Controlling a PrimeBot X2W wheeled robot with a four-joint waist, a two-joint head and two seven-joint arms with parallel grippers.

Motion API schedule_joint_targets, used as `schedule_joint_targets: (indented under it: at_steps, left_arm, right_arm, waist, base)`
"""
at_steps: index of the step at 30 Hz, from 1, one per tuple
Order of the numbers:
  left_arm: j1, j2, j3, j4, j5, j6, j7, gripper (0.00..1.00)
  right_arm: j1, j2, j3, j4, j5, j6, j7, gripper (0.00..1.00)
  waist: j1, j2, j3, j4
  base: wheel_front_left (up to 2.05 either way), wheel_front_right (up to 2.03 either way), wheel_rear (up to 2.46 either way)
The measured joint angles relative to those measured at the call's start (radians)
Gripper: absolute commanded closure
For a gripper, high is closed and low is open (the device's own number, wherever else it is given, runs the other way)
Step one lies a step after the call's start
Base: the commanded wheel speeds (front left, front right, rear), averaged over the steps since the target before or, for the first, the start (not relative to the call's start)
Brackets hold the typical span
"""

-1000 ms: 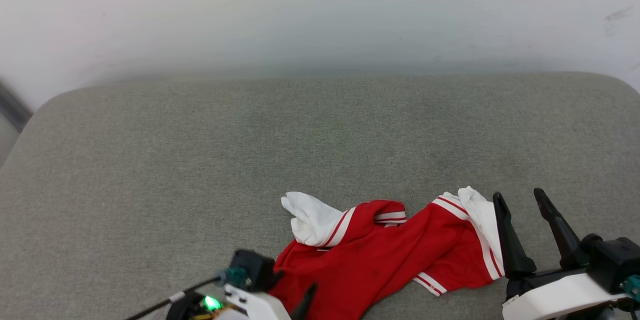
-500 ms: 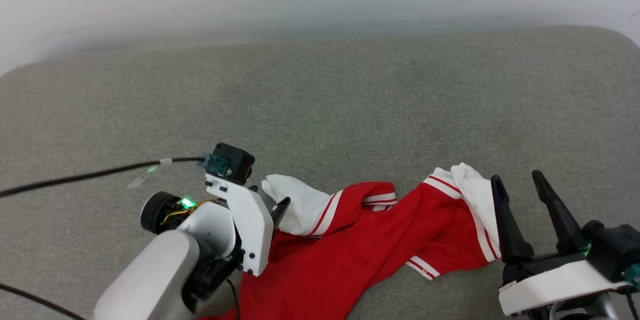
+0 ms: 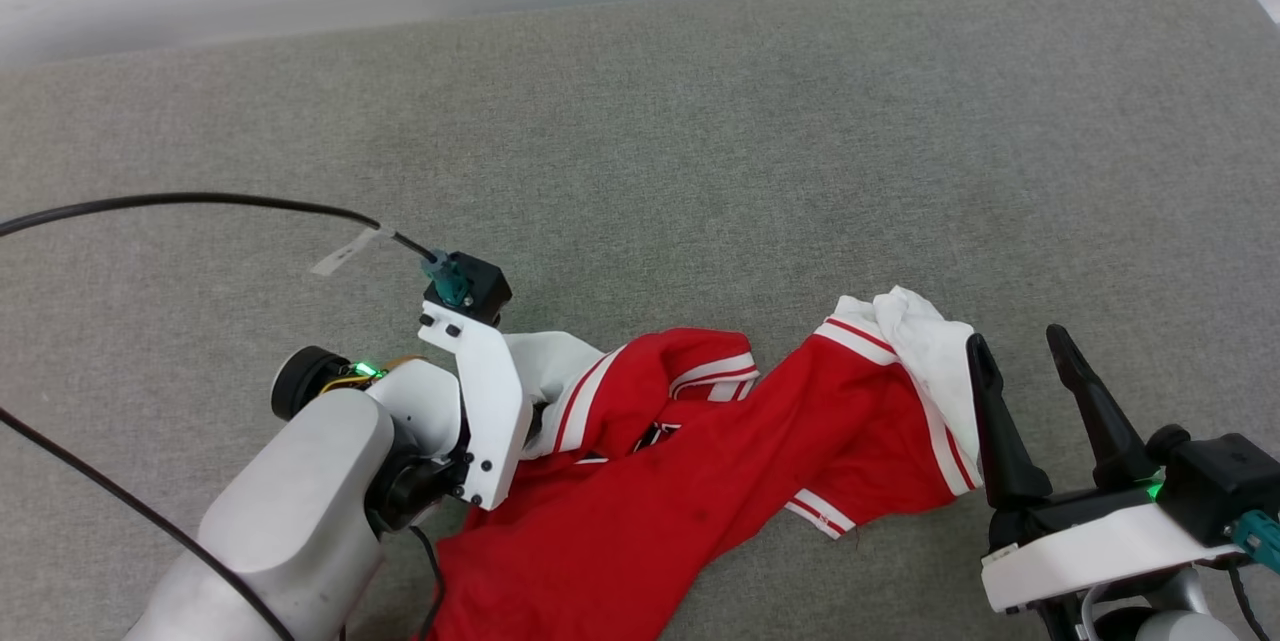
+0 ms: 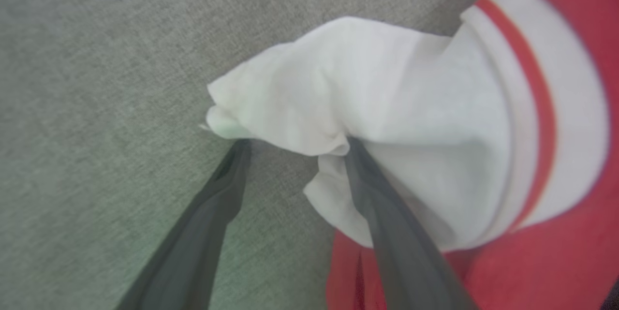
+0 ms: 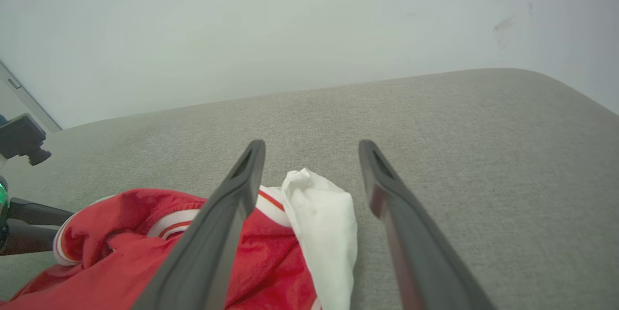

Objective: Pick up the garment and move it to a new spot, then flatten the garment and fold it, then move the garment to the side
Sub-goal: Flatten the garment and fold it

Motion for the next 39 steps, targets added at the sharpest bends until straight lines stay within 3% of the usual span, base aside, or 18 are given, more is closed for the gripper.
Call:
schedule_joint_targets:
  at_steps: [1, 6, 10, 16, 22, 28, 33, 34, 35, 39]
  left_arm:
    - [-0.003, 0.000, -0.006, 0.002, 0.000, -0.003, 0.004, 1.00]
    - [0.010, -0.006, -0.015, 0.005, 0.002, -0.018, -0.046, 1.00]
    - [0.037, 0.009, 0.007, -0.022, 0.019, 0.001, -0.142, 1.00]
    - [0.094, 0.073, 0.089, -0.113, 0.040, 0.087, -0.289, 1.00]
    - [0.216, 0.149, 0.184, -0.205, 0.019, 0.184, -0.360, 1.00]
    - [0.403, 0.162, 0.276, -0.241, -0.057, 0.277, -0.416, 1.00]
    - [0.523, 0.137, 0.303, -0.228, -0.116, 0.295, -0.450, 1.00]
    - [0.529, 0.130, 0.301, -0.229, -0.117, 0.293, -0.460, 0.85]
    - [0.532, 0.123, 0.299, -0.229, -0.116, 0.293, -0.470, 0.02]
    - [0.533, 0.104, 0.299, -0.239, -0.091, 0.295, -0.545, 0.00]
  right_arm:
    - [-0.001, 0.000, 0.000, 0.003, 0.000, 0.000, -0.003, 0.00]
    - [-0.007, 0.000, -0.005, 0.020, 0.003, 0.000, -0.009, 0.00]
    - [-0.007, 0.000, -0.015, 0.032, 0.009, 0.000, -0.014, 0.00]
    - [-0.003, 0.000, -0.028, 0.038, 0.009, 0.000, -0.014, 0.00]
    - [0.003, 0.000, -0.035, 0.039, 0.008, 0.000, -0.006, 0.00]
    - [0.013, 0.000, -0.044, 0.033, 0.002, 0.000, 0.003, 0.00]
    - [0.026, 0.000, -0.056, 0.028, -0.004, 0.000, 0.018, 0.00]
    - [0.026, 0.000, -0.058, 0.026, -0.006, 0.000, 0.019, 0.00]
    - [0.027, 0.000, -0.060, 0.024, -0.008, 0.000, 0.022, 0.00]
    - [0.038, 0.000, -0.070, 0.020, -0.011, 0.000, 0.036, 0.00]
  waist:
    - [0.0000, 0.0000, 0.000, -0.001]
    - [0.0000, 0.0000, -0.006, -0.002]
    - [0.0000, 0.0000, -0.021, 0.007]
    - [0.0000, 0.0000, -0.046, 0.035]
    - [0.0000, 0.0000, -0.067, 0.065]
    - [0.0000, 0.0000, -0.081, 0.083]
    - [0.0000, 0.0000, -0.102, 0.091]
    - [0.0000, 0.0000, -0.107, 0.092]
    - [0.0000, 0.0000, -0.112, 0.093]
    - [0.0000, 0.0000, -0.136, 0.095]
  base:
    - [0.00, 0.00, 0.00]
    - [0.00, 0.00, 0.00]
    - [0.00, 0.00, 0.00]
    - [0.00, 0.00, 0.00]
    - [0.00, 0.00, 0.00]
    - [0.00, 0.00, 0.00]
    - [0.00, 0.00, 0.00]
    - [0.00, 0.00, 0.00]
    - [0.00, 0.00, 0.00]
    - [0.00, 0.00, 0.00]
